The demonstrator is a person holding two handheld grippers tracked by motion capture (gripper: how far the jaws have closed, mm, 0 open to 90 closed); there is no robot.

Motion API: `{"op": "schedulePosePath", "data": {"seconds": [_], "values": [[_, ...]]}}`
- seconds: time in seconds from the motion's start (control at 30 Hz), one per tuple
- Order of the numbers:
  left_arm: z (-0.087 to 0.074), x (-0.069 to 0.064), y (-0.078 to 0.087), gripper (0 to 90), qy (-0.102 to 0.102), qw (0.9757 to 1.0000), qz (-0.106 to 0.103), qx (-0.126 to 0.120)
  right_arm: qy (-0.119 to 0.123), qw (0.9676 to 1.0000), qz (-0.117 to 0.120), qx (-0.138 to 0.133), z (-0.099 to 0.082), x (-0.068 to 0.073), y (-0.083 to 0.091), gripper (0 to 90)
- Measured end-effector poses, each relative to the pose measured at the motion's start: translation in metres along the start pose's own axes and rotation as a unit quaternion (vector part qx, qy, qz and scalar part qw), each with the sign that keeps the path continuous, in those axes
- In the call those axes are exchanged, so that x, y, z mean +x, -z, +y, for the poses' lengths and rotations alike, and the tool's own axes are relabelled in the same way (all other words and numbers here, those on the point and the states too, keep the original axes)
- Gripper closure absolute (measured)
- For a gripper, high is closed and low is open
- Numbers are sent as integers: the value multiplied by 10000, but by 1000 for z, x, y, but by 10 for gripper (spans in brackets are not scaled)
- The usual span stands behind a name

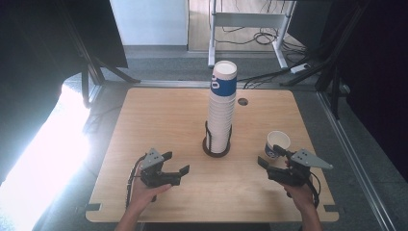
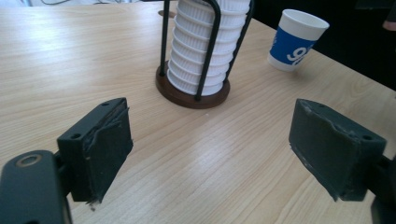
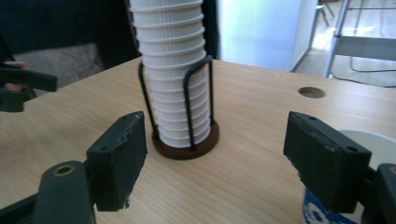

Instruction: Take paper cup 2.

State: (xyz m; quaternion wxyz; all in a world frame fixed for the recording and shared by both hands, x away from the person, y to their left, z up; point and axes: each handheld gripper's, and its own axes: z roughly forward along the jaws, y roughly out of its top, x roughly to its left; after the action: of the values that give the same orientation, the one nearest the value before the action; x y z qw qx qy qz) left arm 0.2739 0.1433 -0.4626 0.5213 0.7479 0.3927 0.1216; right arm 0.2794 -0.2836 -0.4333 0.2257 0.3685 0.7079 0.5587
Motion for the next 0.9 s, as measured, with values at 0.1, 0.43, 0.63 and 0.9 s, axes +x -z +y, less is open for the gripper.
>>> {"op": "schedulePosePath", "data": {"seconds": [0.1,0.43,0.63,0.9], "values": [[1,-1,-4,173,-46,9998,-83,153,3,10000,91,16,0,3,-5,237],[10,-5,-12,167,-122,9998,51,144,12,9994,324,124,4,10,-17,233],[30,-9,-22,160,-256,9997,43,21,108,9992,333,177,8,16,-23,218],[63,-10,-42,150,-429,9991,63,38,132,9993,322,119,10,15,-23,217]]}}
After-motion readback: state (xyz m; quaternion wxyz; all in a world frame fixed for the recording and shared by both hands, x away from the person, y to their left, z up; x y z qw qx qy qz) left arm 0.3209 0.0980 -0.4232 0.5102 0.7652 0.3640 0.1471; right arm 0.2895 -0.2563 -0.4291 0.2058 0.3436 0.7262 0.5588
